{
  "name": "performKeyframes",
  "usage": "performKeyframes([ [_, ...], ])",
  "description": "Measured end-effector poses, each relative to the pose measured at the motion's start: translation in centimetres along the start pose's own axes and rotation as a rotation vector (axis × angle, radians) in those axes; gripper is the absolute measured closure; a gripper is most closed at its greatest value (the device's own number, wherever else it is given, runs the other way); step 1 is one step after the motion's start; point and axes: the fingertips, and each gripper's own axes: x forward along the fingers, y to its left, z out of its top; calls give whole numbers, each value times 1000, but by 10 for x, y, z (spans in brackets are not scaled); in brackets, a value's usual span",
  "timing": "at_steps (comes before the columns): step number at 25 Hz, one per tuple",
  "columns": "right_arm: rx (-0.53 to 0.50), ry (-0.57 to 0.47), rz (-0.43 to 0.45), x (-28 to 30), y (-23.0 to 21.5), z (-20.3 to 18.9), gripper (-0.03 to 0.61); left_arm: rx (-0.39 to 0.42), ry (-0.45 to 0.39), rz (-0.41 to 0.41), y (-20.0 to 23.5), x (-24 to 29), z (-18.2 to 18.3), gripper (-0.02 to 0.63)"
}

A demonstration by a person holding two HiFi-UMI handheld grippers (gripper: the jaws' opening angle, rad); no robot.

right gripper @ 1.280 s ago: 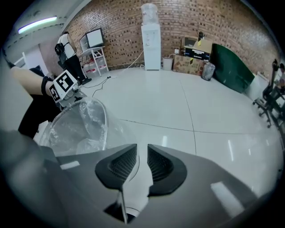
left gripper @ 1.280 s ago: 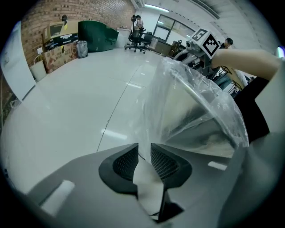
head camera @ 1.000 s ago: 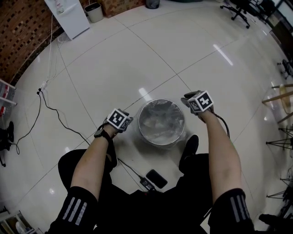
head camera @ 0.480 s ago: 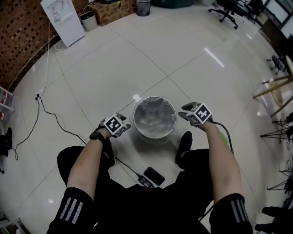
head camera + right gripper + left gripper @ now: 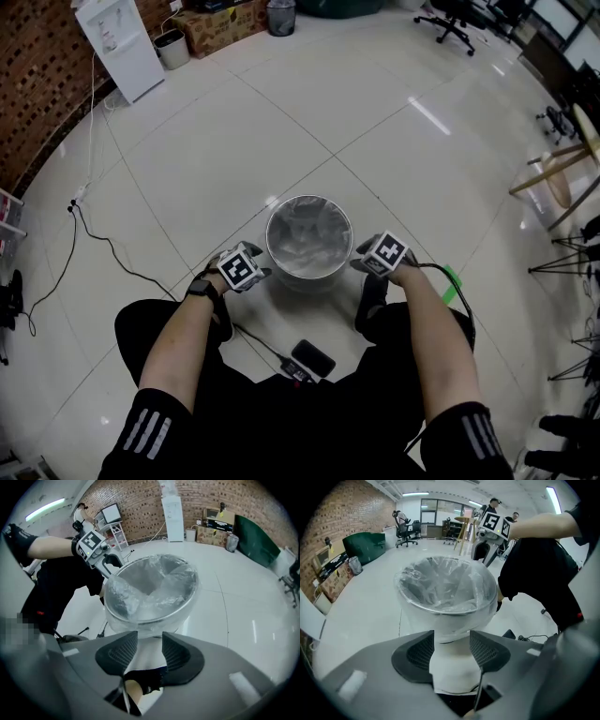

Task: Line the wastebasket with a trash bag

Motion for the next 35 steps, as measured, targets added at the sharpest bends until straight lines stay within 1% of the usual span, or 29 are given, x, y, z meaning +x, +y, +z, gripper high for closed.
performKeyframes([
  [3, 45, -28, 27, 20, 11, 2, 392, -13, -11, 10, 2, 4, 3, 376],
  [5, 37, -36, 34, 29, 17, 5, 382, -33, -47, -3, -1, 9, 12, 374],
  [7, 38, -31, 35, 36, 19, 3, 376, -39, -58, 1, -2, 15, 16, 374],
  [12, 66, -13, 22, 53, 12, -4, 373, 12, 3, 73, 14, 30, 9, 367],
  [15, 70, 9, 20, 60, 8, -5, 370, 21, 36, 75, 18, 39, 2, 367],
  [21, 64, 31, 39, 88, -2, -17, 364, 18, 67, 76, 24, 61, -6, 367],
  [24, 87, 50, 49, 97, -5, -19, 362, 11, 75, 79, 32, 62, -10, 367],
  [27, 97, 56, 48, 93, -7, -20, 362, 9, 89, 85, 36, 62, -14, 367],
  [28, 87, 53, 42, 91, -8, -20, 362, 10, 95, 85, 36, 61, -16, 367],
  [30, 30, 64, 23, 85, -12, -23, 362, 15, 107, 79, 35, 58, -18, 367],
  [33, -43, 199, 55, 66, -2, -45, 362, 25, 134, 51, 32, 47, -24, 367],
  [34, -55, 219, 54, 58, -2, -47, 362, 24, 142, 53, 33, 41, -27, 367],
  [35, -68, 212, 36, 48, -5, -43, 362, 20, 146, 62, 36, 35, -29, 367],
])
